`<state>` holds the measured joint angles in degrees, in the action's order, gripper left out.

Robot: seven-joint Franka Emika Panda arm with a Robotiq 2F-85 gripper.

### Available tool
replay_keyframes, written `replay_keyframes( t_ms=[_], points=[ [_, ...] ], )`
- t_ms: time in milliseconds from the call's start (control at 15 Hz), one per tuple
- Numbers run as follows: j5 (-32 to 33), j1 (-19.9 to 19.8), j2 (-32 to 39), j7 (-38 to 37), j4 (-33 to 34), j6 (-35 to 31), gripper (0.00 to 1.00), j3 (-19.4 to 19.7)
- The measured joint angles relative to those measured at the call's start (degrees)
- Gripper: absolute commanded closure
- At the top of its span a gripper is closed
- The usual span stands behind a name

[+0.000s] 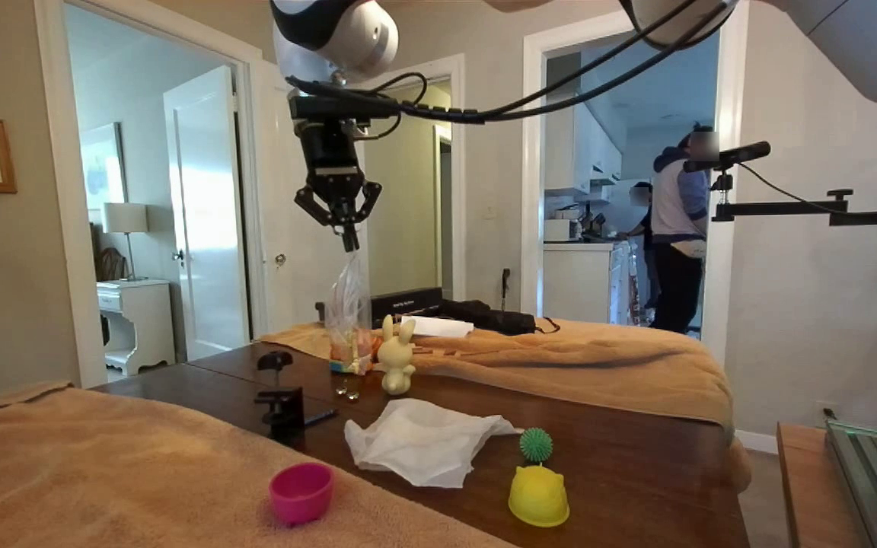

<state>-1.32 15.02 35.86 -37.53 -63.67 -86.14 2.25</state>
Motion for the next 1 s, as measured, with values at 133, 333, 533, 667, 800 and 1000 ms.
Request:
replay_keyframes(
  t_ms=[133,333,533,667,800,1000],
  points=[
    [0.0,-0.3,-2.1,0.7,-3.2,0.0,0.99,0.0],
    [-0.3,-1.3,-5.0,3.0,-8.2,0.0,0.99,-0.3],
    [-0.2,-2.7,-7.3,6.7,-13.2,0.0,0.99,-0.6],
    [-0.1,-3.8,-8.4,8.7,-16.2,0.0,0.99,-0.6],
    [0.0,-4.8,-9.1,10.3,-18.6,-0.1,0.99,-0.6],
    [0.6,-6.0,-9.5,12.1,-21.3,-1.0,0.99,-0.5]
  ],
)
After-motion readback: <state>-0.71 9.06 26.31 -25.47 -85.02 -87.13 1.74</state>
